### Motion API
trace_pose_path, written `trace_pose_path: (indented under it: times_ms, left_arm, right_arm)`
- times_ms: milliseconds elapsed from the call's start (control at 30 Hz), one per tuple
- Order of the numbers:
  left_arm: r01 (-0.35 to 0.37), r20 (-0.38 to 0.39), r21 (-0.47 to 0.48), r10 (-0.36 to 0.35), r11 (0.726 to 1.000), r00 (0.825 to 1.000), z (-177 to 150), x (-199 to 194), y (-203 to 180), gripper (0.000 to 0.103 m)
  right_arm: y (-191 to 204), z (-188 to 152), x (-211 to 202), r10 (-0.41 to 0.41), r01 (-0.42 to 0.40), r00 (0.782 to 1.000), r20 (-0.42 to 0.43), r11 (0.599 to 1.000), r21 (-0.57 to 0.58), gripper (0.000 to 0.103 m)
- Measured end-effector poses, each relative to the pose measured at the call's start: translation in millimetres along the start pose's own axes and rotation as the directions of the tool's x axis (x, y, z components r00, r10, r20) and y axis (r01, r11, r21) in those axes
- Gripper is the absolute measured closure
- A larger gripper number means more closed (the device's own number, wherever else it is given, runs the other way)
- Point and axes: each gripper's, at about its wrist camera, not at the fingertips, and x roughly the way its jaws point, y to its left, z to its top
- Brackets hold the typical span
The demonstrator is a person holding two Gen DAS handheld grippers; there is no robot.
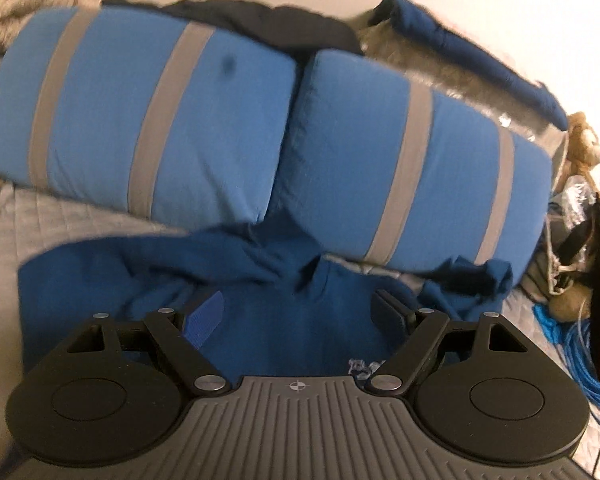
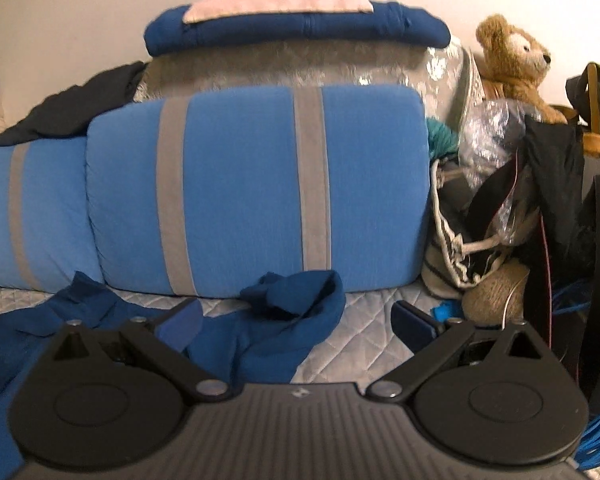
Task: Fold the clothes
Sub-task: 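Move the right gripper to the sweatshirt sleeve cuff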
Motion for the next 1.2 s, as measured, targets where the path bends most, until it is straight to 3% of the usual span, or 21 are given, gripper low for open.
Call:
trace_pose_path:
  times_ms: [133,233,333,567,700,800,1200]
  left_arm:
    - [-0.017,-0.037,-0.015,0.016,1.0,0.999,-8.8,8.8,3.0,0.022]
    - [-0.004,-0.003,0.014,0.004,1.0,1.0,-8.5,2.6,1.2,0.022]
    - [0.004,-0.019,0.02,-0.004,1.0,1.0,-10.3,2.3,-1.1,0.022]
    - [0.053,-0.052,-0.081,-0.057,0.995,0.997,-7.7,7.2,8.0,0.022]
    - [0.076,-0.079,-0.131,-0.086,0.989,0.993,-8.1,11.1,11.9,0.022]
    - [0.075,-0.089,-0.125,-0.086,0.989,0.992,-9.0,12.0,10.3,0.022]
    - [0.121,-0.127,-0.126,-0.137,0.985,0.982,-12.3,16.4,5.4,0.022]
  right_arm:
    - [-6.1,-8.9,18.7,-0.011,0.011,1.0,-0.014,1.0,0.012,0.0]
    - [-13.0,-16.8,32.7,0.002,-0.001,1.0,-0.022,0.999,0.036,0.0]
    - [-20.2,-27.2,47.3,-0.017,0.02,0.999,-0.042,0.998,0.067,0.0]
    - [-34.1,-51.7,83.1,-0.007,0.019,0.996,-0.09,0.991,0.134,0.001]
    - [-42.3,-63.9,101.8,0.019,0.005,0.993,-0.114,0.979,0.206,0.009]
    - [-48.4,-70.3,113.3,0.057,-0.018,0.991,-0.125,0.955,0.295,0.01]
    - [-31.8,-86.2,159.1,0.07,-0.018,0.986,-0.151,0.946,0.323,0.017]
